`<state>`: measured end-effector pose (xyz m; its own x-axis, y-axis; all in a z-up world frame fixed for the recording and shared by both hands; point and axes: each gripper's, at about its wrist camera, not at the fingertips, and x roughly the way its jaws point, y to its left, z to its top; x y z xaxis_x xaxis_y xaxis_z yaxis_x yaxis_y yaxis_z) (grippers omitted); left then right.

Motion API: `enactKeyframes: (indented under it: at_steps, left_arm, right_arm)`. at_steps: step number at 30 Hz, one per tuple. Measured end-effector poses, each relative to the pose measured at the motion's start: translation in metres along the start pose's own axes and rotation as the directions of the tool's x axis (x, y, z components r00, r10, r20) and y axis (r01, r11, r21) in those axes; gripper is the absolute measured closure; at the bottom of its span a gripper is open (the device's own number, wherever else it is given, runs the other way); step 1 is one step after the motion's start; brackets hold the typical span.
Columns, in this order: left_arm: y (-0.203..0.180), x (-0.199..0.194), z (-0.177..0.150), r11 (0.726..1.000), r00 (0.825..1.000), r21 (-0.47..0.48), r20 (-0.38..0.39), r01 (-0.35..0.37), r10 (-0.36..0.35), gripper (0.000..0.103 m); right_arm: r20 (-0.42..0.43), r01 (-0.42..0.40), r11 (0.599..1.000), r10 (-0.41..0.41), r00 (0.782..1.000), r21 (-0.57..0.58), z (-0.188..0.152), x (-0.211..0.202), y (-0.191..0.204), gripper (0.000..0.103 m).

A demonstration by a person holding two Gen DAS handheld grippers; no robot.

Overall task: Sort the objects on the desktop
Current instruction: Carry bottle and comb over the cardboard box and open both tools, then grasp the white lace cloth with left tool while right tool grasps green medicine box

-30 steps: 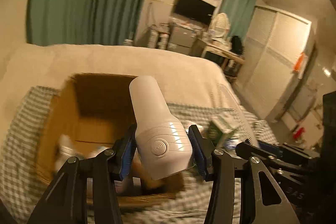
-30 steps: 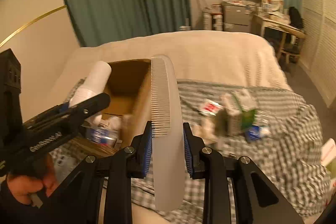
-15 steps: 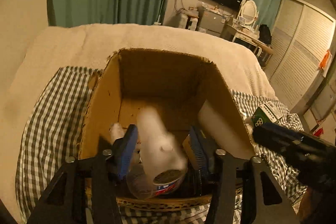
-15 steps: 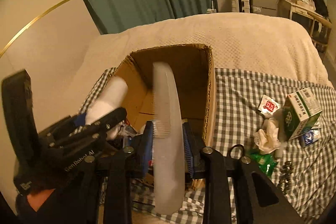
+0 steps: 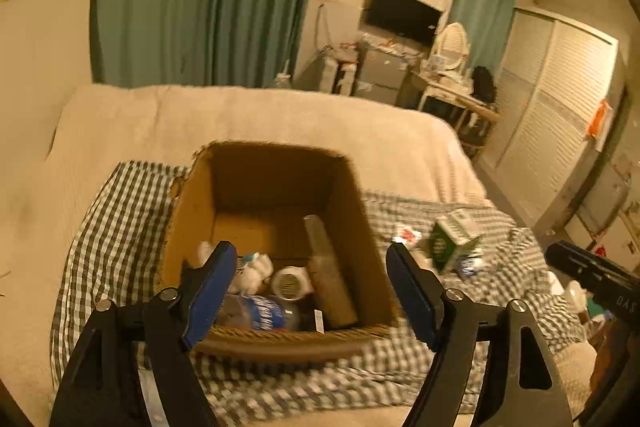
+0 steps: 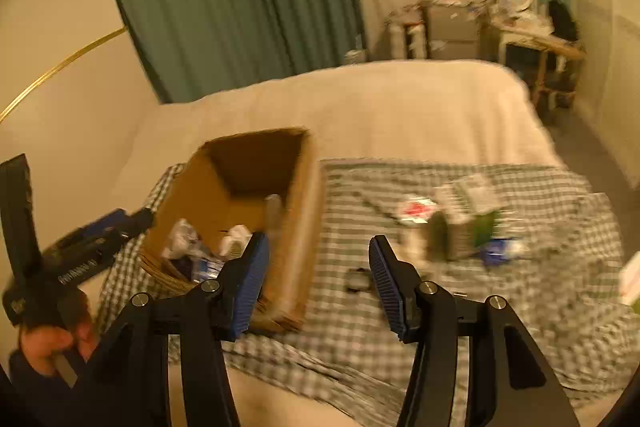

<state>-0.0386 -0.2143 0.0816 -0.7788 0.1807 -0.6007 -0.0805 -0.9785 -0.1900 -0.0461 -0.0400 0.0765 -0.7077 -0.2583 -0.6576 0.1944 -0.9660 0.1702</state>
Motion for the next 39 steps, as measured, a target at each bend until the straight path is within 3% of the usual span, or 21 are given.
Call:
enactKeyframes:
  at_steps: [5, 11, 18, 24, 27, 30, 33, 36, 39]
  left_arm:
    - [-0.034, -0.035, -0.008, 0.998, 0.998, 0.032, 0.036, 0.055, -0.056, 0.014]
    - [-0.079, -0.011, -0.012, 0.992, 0.997, 0.103, -0.01, 0.073, -0.072, 0.014]
    - [-0.137, 0.085, -0.034, 0.985, 0.986, 0.098, -0.102, 0.143, -0.133, 0.014]
    - [-0.175, 0.18, -0.057, 0.978, 0.972, 0.126, -0.186, 0.165, -0.141, 0.014]
    - [-0.175, 0.22, -0.065, 0.984, 0.97, 0.098, -0.209, 0.148, -0.125, 0.014]
    - [-0.166, 0.248, -0.079, 0.989, 0.97, 0.072, -0.217, 0.127, -0.109, 0.014]
    - [-0.164, 0.269, -0.091, 0.989, 0.965, 0.107, -0.253, 0.101, -0.071, 0.014]
    - [-0.161, 0.281, -0.095, 0.987, 0.96, 0.134, -0.275, 0.091, -0.051, 0.019]
    - [-0.15, 0.29, -0.096, 0.99, 0.948, 0.075, -0.305, 0.118, -0.09, 0.038]
  right_arm:
    - [0.053, 0.083, 0.996, -0.083, 0.995, 0.015, -0.008, -0.075, -0.039, 0.042]
    - [0.051, 0.153, 0.988, -0.152, 0.987, -0.031, -0.013, -0.088, -0.074, 0.042]
    - [0.016, 0.147, 0.988, -0.147, 0.989, -0.051, -0.033, -0.034, -0.126, 0.042]
    - [-0.001, 0.156, 0.984, -0.156, 0.988, -0.092, -0.042, 0.025, -0.164, 0.042]
    - [0.004, 0.12, 0.991, -0.12, 0.993, -0.055, -0.039, 0.05, -0.182, 0.031]
    - [0.015, 0.105, 0.992, -0.104, 0.994, -0.068, -0.032, 0.073, -0.188, 0.027]
    - [0.055, 0.096, 0.99, -0.091, 0.994, -0.106, -0.025, 0.098, -0.184, 0.02]
    - [0.075, 0.068, 0.991, -0.06, 0.995, -0.113, -0.017, 0.127, -0.178, 0.016]
    - [0.052, 0.07, 0.99, -0.064, 0.997, -0.125, -0.011, 0.159, -0.17, 0.016]
